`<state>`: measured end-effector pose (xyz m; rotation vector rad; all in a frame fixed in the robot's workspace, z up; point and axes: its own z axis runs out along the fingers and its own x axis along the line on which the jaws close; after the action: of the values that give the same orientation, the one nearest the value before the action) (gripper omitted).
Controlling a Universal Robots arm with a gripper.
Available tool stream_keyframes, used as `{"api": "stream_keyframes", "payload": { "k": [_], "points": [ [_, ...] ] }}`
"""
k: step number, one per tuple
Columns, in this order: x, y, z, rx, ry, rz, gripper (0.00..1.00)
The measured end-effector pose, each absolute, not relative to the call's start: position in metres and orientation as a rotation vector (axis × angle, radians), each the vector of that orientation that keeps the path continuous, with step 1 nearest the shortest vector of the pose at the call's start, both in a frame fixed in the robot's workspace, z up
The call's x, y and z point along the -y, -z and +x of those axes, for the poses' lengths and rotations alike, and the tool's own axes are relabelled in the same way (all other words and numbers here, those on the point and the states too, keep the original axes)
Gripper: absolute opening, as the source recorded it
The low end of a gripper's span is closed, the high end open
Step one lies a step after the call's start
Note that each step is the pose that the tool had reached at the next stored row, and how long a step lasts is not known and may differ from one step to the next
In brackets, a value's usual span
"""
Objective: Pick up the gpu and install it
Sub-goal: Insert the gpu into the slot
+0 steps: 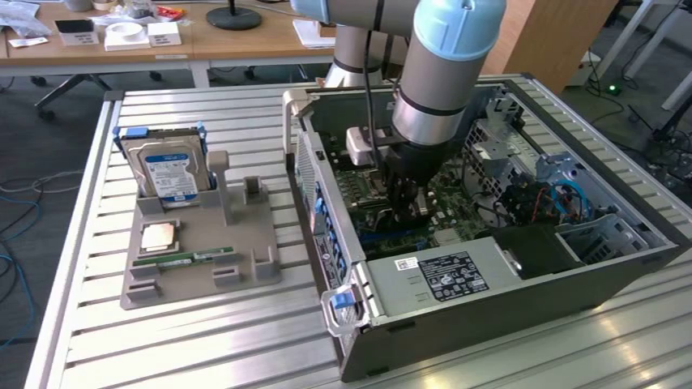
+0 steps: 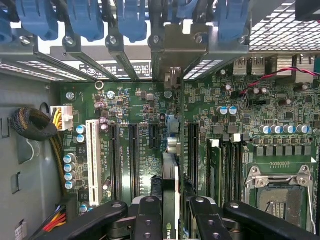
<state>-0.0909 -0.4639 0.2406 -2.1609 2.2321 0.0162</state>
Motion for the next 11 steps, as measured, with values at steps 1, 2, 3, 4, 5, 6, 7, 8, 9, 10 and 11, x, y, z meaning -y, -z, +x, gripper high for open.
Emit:
{"api": "stream_keyframes", "payload": {
  "k": [1,2,3,4,5,6,7,8,9,10,11],
  "points": [
    [0.4639,-0.2406,-0.0911,-2.232,-0.016,-2.161,0.26],
    [0.4639,-0.2406,-0.0912,-2.232,-0.016,-2.161,0.26],
    [0.4639,-0.2405,-0.0914,-2.232,-0.016,-2.161,0.26],
    [0.4639,-0.2402,-0.0915,-2.232,-0.016,-2.161,0.26],
    [0.4639,-0.2399,-0.0915,-2.232,-0.016,-2.161,0.26],
    [0.4639,-0.2396,-0.0916,-2.232,-0.016,-2.161,0.26],
    [0.4639,-0.2395,-0.0916,-2.232,-0.016,-2.161,0.26],
    [0.4639,-0.2395,-0.0917,-2.232,-0.016,-2.161,0.26],
    [0.4639,-0.2393,-0.0918,-2.232,-0.016,-2.161,0.26],
    [0.4639,-0.2391,-0.0919,-2.232,-0.016,-2.161,0.26],
    [0.4639,-0.2388,-0.0919,-2.232,-0.016,-2.161,0.26]
  ]
}}
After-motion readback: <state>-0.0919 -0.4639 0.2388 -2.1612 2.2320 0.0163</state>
